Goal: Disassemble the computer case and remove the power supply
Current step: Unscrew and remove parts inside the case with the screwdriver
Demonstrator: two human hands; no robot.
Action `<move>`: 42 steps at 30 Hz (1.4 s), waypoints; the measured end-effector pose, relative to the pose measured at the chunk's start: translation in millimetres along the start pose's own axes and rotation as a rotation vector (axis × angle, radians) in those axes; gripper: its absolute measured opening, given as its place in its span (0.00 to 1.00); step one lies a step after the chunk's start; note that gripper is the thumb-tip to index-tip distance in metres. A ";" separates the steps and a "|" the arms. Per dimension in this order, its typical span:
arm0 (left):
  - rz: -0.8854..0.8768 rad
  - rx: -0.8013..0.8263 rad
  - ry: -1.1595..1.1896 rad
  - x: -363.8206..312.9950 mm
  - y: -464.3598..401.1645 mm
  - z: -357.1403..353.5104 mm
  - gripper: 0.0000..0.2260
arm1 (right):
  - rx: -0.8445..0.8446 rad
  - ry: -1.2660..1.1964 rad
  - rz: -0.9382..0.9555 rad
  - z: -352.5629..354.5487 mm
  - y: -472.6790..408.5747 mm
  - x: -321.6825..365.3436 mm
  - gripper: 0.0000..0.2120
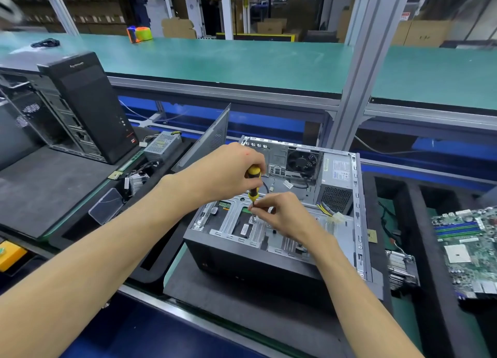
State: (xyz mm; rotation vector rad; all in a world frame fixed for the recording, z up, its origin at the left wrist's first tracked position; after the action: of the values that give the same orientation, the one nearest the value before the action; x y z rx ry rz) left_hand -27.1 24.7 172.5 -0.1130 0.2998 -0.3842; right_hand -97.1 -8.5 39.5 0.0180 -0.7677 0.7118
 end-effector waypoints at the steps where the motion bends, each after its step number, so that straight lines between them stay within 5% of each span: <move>1: -0.001 0.015 0.004 -0.4 0.5 -1.6 0.08 | -0.002 -0.001 -0.002 0.8 0.0 0.3 0.07; 11: -0.016 0.078 -0.141 -4.8 -8.0 -6.6 0.07 | -0.133 -0.132 -0.018 2.6 6.1 7.6 0.07; 18: 0.061 0.123 -0.435 3.8 -2.6 -10.4 0.20 | -0.136 -0.165 0.008 -7.4 8.2 10.6 0.08; 28: 0.004 0.207 -0.270 -3.1 3.4 -10.5 0.09 | -0.153 -0.161 0.035 -8.9 8.7 4.6 0.11; 35: 0.132 0.047 -0.548 7.0 1.1 -9.3 0.27 | -0.217 -0.178 0.013 -3.9 16.1 5.8 0.03; 37: 0.151 0.018 -0.514 11.6 3.7 -8.2 0.27 | -0.217 -0.183 0.018 -4.1 16.0 7.1 0.05; 42: -0.112 0.119 -0.117 -11.2 13.0 -15.3 0.12 | -0.220 -0.240 -0.031 -8.3 13.4 -2.2 0.08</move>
State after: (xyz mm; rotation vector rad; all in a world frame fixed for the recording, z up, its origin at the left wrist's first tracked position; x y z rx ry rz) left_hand -37.2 40.1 158.8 -0.0356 0.1554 -0.5036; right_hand -101.0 2.8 28.9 -0.0852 -1.0702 0.5983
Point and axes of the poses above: each hand's wrist, its own y-axis away from the middle knuckle, its own z-axis out of the back of the hand, x = y × z, the point moved 10 cm from there along -y, towards the middle knuckle, and after that the axes turned 4 degrees about y, right-handed, at the moved point
